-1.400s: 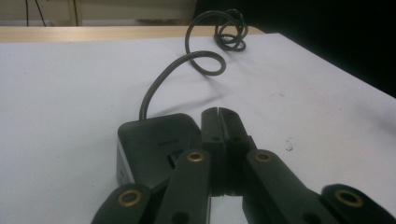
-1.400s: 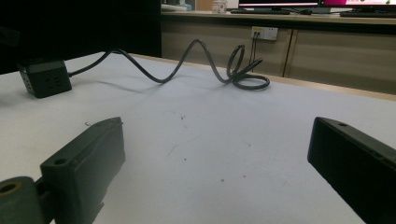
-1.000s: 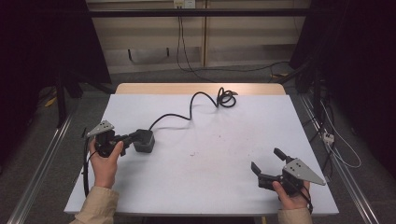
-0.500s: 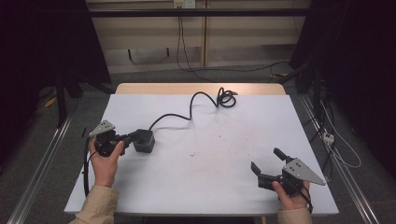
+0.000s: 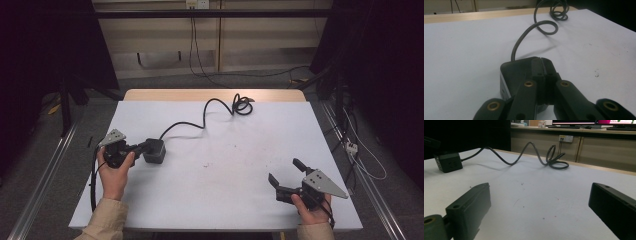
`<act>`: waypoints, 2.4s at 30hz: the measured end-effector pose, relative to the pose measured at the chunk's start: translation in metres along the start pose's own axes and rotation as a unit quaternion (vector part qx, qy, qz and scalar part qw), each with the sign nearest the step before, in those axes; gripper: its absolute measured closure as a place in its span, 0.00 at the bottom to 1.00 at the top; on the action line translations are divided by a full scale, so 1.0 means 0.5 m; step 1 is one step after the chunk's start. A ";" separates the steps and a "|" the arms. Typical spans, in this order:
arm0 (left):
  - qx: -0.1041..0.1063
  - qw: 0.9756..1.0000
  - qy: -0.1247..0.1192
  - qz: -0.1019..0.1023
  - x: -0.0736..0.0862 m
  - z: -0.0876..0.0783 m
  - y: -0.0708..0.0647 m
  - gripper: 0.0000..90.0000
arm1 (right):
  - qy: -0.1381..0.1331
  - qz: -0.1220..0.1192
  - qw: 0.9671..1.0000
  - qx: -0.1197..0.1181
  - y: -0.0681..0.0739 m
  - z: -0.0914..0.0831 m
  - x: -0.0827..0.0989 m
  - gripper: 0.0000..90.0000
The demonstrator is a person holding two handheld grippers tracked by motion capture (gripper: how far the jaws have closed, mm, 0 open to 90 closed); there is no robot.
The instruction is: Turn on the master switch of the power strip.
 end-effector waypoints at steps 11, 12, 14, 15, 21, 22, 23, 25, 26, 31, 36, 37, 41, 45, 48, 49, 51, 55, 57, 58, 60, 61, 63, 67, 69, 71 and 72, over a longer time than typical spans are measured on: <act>-0.003 1.000 0.005 0.005 0.004 0.006 -0.002 1.00 | -0.001 -0.001 1.000 0.001 -0.001 -0.001 0.000 0.04; -0.003 1.000 0.005 0.006 0.004 0.006 -0.002 1.00 | 0.000 0.000 1.000 0.001 -0.001 -0.001 0.000 0.04; -0.005 1.000 0.005 0.006 0.004 0.007 0.000 1.00 | 0.000 -0.001 1.000 -0.001 -0.001 -0.001 0.000 0.04; -0.004 1.000 0.004 0.003 0.004 0.007 -0.001 1.00 | 0.000 -0.001 1.000 -0.001 -0.001 -0.001 0.000 0.04; -0.009 1.000 0.006 0.007 0.006 0.010 0.001 1.00 | 0.000 -0.001 1.000 -0.001 -0.001 -0.002 -0.001 0.04; -0.010 1.000 0.005 0.007 0.006 0.010 0.002 1.00 | -0.001 -0.001 1.000 -0.001 -0.001 -0.002 -0.001 0.04; -0.009 1.000 0.004 0.006 0.006 0.010 0.001 1.00 | 0.000 0.000 1.000 -0.001 -0.002 -0.002 -0.001 0.04; -0.009 1.000 0.005 0.005 0.006 0.010 0.000 1.00 | -0.001 0.000 1.000 -0.001 -0.001 -0.002 -0.001 0.04; -0.009 1.000 0.006 0.006 0.006 0.011 0.000 1.00 | 0.000 -0.001 1.000 -0.001 -0.001 -0.002 -0.001 0.04; -0.012 1.000 0.006 0.005 0.008 0.013 0.003 1.00 | 0.000 0.001 1.000 -0.003 -0.001 -0.002 0.000 0.04; -0.014 1.000 0.005 0.007 0.008 0.013 0.003 1.00 | -0.001 0.000 1.000 -0.003 -0.001 -0.002 -0.001 0.04; -0.014 1.000 0.005 0.006 0.008 0.013 0.003 1.00 | -0.001 0.001 1.000 -0.003 0.000 -0.003 -0.001 0.04; -0.016 1.000 0.007 0.010 0.009 0.013 0.004 1.00 | -0.002 0.001 1.000 -0.002 -0.001 -0.004 -0.002 0.04; -0.016 1.000 0.008 0.008 0.010 0.015 0.005 1.00 | -0.002 0.001 1.000 -0.003 -0.001 -0.003 -0.002 0.04; -0.016 1.000 0.007 0.006 0.010 0.015 0.006 1.00 | -0.002 0.002 1.000 -0.003 -0.001 -0.004 -0.002 0.04; -0.016 1.000 0.007 0.005 0.011 0.015 0.005 1.00 | -0.002 0.002 1.000 -0.002 -0.001 -0.004 -0.002 0.04; -0.016 1.000 0.006 0.005 0.011 0.015 0.006 1.00 | -0.002 0.002 1.000 -0.002 -0.001 -0.004 -0.002 0.04; -0.015 1.000 0.008 0.007 0.011 0.016 0.004 1.00 | -0.002 0.002 1.000 -0.002 -0.001 -0.004 -0.002 0.04; -0.015 1.000 0.009 0.013 0.012 0.015 0.005 1.00 | -0.002 0.001 1.000 -0.002 -0.001 -0.004 -0.002 0.04; -0.017 1.000 0.009 0.012 0.012 0.015 0.005 1.00 | -0.002 0.001 1.000 -0.002 -0.001 -0.004 -0.002 0.04; -0.019 1.000 0.009 0.015 0.012 0.016 0.005 1.00 | -0.002 0.002 1.000 -0.002 -0.001 -0.004 -0.002 0.04; -0.020 1.000 0.008 0.015 0.012 0.016 0.004 1.00 | -0.002 0.002 1.000 -0.002 -0.002 -0.004 -0.002 0.04; -0.020 1.000 0.008 0.015 0.012 0.016 0.004 1.00 | -0.002 0.002 1.000 -0.001 -0.002 -0.005 -0.003 0.04; -0.019 1.000 0.009 0.012 0.013 0.017 0.004 1.00 | -0.002 0.002 1.000 -0.001 -0.002 -0.005 -0.003 0.04; -0.020 1.000 0.008 0.015 0.014 0.017 0.004 1.00 | -0.002 0.002 1.000 -0.001 -0.002 -0.005 -0.002 0.04; -0.024 0.999 0.010 0.025 0.014 0.017 0.003 1.00 | -0.002 0.003 1.000 -0.001 -0.001 -0.005 -0.003 0.04; -0.025 0.999 0.010 0.025 0.014 0.017 0.003 1.00 | -0.002 0.003 1.000 -0.001 -0.001 -0.005 -0.003 0.04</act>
Point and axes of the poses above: each handheld gripper's, and its own axes: z roughly forward along the jaws, x roughly out of its underside, y roughly to its left, the point moved 9 cm from there along z, roughly forward along the jaws, and after that the axes turned 10 degrees about -x, right-handed, at the moved point
